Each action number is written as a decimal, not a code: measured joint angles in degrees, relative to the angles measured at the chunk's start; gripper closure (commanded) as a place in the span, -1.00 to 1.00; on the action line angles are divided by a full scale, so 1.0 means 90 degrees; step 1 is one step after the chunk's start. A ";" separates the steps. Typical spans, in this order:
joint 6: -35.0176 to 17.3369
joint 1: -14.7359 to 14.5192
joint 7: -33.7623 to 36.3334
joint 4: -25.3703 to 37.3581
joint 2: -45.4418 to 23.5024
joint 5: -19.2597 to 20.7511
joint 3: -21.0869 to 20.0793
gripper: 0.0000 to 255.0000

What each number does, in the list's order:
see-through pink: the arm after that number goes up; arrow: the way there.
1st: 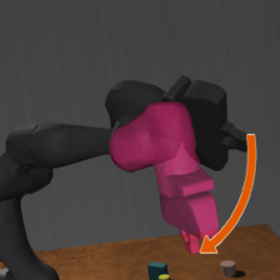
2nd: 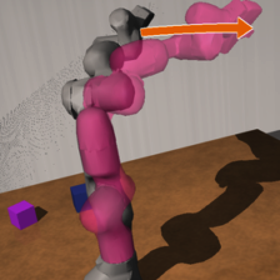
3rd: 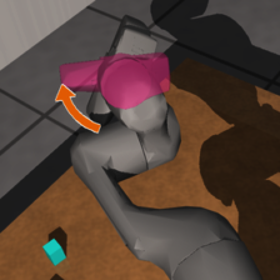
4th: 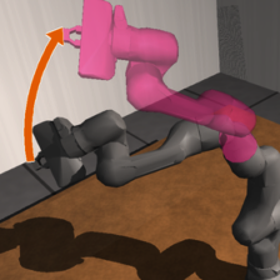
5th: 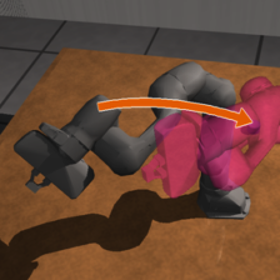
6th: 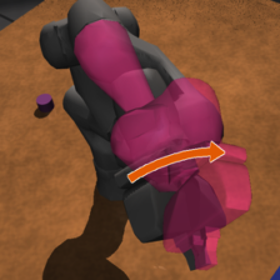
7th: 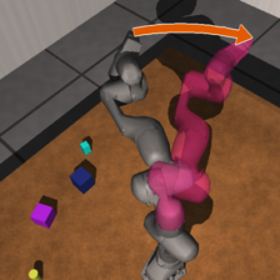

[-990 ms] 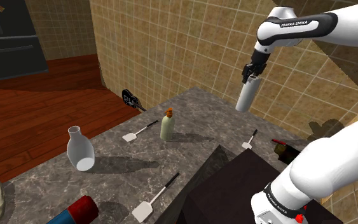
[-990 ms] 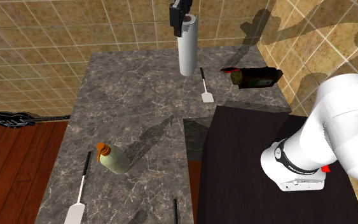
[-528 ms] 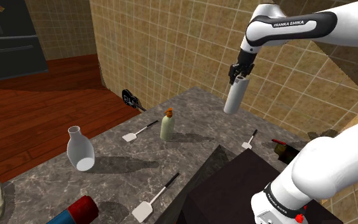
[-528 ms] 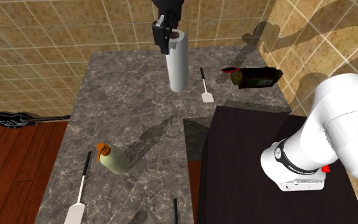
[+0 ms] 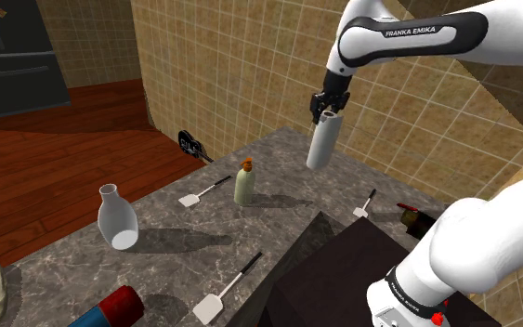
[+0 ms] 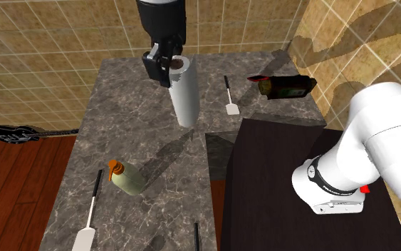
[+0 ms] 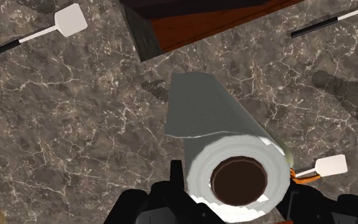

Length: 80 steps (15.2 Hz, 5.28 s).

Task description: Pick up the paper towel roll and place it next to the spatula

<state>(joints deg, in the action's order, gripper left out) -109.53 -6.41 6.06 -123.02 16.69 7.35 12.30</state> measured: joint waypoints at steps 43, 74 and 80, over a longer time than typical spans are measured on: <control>0.1110 -0.2437 0.4520 0.5618 -0.4909 0.0138 -0.2317 1.00; -0.1233 -0.2395 0.4785 0.3822 -0.5475 0.0311 -0.2234 1.00; -0.1598 -0.2411 0.4845 0.3683 -0.5704 0.0365 -0.2205 1.00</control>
<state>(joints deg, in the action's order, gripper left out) -123.92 -28.11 49.66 -89.87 -34.64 10.64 -7.55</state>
